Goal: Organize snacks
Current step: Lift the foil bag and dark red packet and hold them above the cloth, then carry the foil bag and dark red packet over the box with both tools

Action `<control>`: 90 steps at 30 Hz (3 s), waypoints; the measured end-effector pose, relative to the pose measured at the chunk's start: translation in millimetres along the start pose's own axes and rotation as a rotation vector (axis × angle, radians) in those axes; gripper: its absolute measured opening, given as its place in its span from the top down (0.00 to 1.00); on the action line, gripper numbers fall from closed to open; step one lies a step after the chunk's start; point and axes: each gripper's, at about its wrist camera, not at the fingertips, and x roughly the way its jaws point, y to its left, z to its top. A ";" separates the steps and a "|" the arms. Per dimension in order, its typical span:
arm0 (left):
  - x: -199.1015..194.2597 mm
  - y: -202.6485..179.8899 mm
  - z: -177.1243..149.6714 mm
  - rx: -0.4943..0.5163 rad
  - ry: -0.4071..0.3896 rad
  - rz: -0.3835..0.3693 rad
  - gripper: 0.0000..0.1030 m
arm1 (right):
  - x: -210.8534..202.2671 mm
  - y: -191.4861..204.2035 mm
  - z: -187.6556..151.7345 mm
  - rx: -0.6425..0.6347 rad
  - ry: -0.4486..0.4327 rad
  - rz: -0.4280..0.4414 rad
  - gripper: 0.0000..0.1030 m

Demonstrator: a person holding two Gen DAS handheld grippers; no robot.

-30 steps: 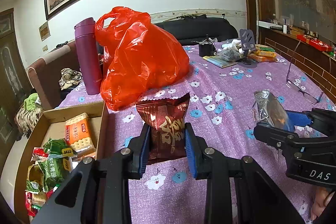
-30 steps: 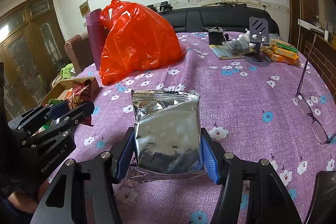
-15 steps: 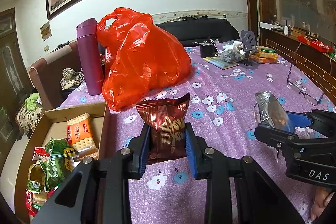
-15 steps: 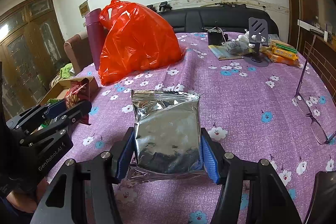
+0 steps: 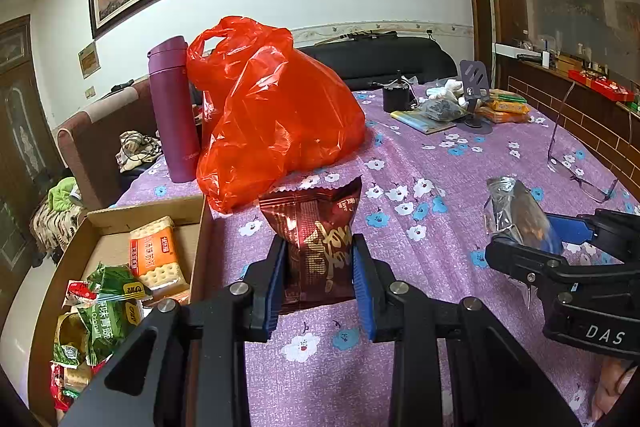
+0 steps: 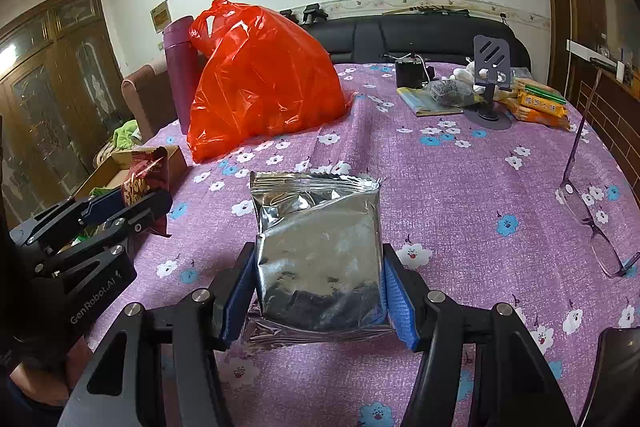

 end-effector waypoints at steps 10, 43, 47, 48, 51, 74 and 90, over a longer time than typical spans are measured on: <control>-0.4 0.0 -0.3 0.000 -0.001 0.001 0.71 | 0.1 0.2 0.0 -0.001 0.000 0.001 0.38; -58.0 120.9 -17.2 -0.225 0.012 0.066 0.71 | -16.8 45.9 16.5 0.005 -0.013 0.167 0.38; -52.7 163.6 -44.6 -0.295 0.081 0.134 0.71 | -2.1 85.9 16.9 -0.010 0.059 0.278 0.38; -51.6 171.2 -50.3 -0.309 0.093 0.147 0.71 | 2.2 96.0 17.2 -0.020 0.071 0.298 0.38; -50.1 187.1 -65.6 -0.332 0.125 0.168 0.70 | 17.1 130.2 18.5 -0.056 0.111 0.346 0.38; -45.3 194.0 -77.0 -0.323 0.130 0.191 0.70 | 131.2 228.0 41.7 -0.041 0.252 0.381 0.37; -37.7 189.8 -75.8 -0.310 0.173 0.231 0.63 | 99.7 220.3 35.1 -0.046 0.210 0.384 0.29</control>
